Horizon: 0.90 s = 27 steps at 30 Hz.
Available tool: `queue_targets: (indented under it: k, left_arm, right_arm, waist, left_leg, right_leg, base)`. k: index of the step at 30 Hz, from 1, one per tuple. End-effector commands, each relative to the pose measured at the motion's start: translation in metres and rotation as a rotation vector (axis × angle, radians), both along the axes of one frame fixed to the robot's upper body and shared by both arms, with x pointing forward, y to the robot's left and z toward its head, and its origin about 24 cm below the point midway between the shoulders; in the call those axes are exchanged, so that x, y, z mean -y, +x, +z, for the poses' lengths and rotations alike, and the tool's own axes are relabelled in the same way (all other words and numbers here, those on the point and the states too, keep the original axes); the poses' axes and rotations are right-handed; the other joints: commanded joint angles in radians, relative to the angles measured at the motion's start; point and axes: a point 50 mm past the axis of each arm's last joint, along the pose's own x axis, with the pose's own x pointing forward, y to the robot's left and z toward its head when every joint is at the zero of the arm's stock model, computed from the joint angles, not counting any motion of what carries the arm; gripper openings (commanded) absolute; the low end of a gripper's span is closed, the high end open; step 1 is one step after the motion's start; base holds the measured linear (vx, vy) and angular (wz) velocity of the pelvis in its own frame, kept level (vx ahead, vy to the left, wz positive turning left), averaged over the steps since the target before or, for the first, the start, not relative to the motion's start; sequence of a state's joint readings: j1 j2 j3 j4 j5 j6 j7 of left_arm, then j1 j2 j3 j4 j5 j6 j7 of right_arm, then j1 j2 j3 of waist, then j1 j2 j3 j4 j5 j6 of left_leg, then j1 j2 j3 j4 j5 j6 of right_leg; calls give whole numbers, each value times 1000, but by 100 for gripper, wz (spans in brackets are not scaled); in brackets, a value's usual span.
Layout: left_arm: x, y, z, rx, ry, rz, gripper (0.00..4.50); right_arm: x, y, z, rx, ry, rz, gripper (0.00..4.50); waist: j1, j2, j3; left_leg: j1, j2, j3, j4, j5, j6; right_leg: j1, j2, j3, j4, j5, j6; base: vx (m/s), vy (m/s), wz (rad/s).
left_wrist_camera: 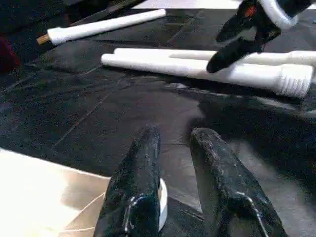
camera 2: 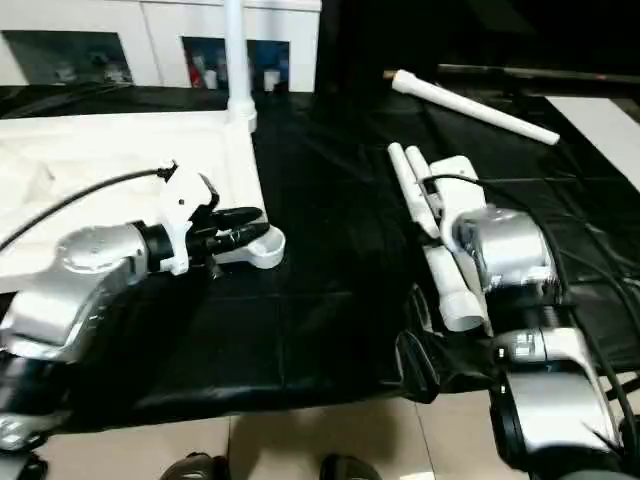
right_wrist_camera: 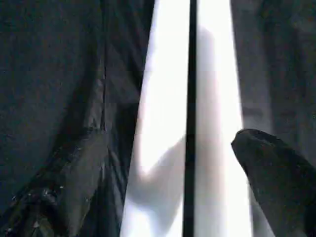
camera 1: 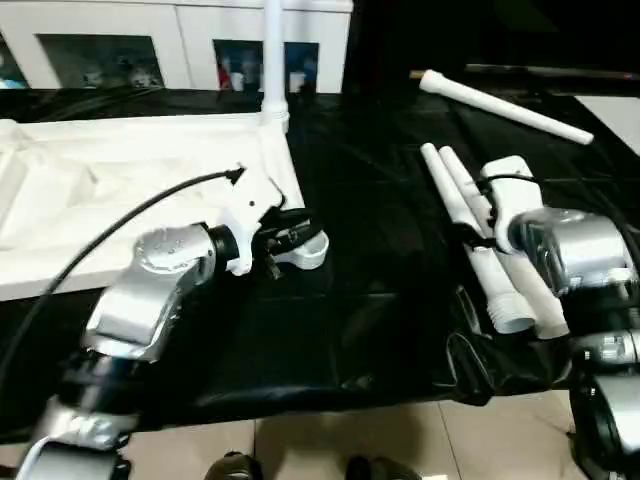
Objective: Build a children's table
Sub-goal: Pick table leg
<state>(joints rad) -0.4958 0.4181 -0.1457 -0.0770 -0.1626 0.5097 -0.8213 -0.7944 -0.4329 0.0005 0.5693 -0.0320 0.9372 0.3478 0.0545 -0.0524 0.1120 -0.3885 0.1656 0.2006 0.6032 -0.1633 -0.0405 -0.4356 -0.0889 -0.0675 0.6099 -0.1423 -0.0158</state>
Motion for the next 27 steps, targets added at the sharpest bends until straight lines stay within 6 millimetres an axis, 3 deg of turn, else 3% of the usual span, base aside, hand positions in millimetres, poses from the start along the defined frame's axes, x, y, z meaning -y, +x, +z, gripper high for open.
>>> queue_targets:
  k: [1, 7, 8, 15, 27]
  left_arm:
    - [4, -6, -4, -23, 22, -26, 122]
    - [6, -13, -3, -39, 46, -45, 122]
    - [6, -13, -3, -37, 50, -47, 122]
    - [5, -18, -1, -41, 71, -61, 122]
    - [6, -20, 0, -39, 93, -72, 122]
  right_arm:
    - [2, 1, 1, -16, 21, -22, 444]
    - [0, -1, -7, -78, 48, -37, 444]
    - [0, -1, -7, -80, 54, -38, 418]
    - [-3, 0, -10, -91, 111, -45, 367]
    - [-9, -1, -19, -130, 153, -26, 282]
  waist:
    - [-1, -12, -83]
    - [-1, -14, -87]
    - [-2, -14, -88]
    - [-1, -10, -89]
    - [4, -12, -96]
  left_leg:
    - [22, 52, -27, -66, -226, 0]
    - [21, 52, -26, -65, -210, 2]
    - [20, 51, -27, -65, -206, 2]
    - [22, 53, -26, -65, -219, -12]
    - [20, 52, -24, -62, -192, -10]
  right_leg:
    - [55, -57, 48, -79, -389, -141]
    - [56, -56, 48, -76, -375, -145]
    - [57, -56, 47, -74, -372, -148]
    - [55, -55, 48, -73, -359, -154]
    - [60, -56, 49, -67, -323, -164]
  base:
    - [0, 0, 0]
    - [0, 0, 0]
    - [0, 0, 0]
    - [0, 0, 0]
    - [0, 0, 0]
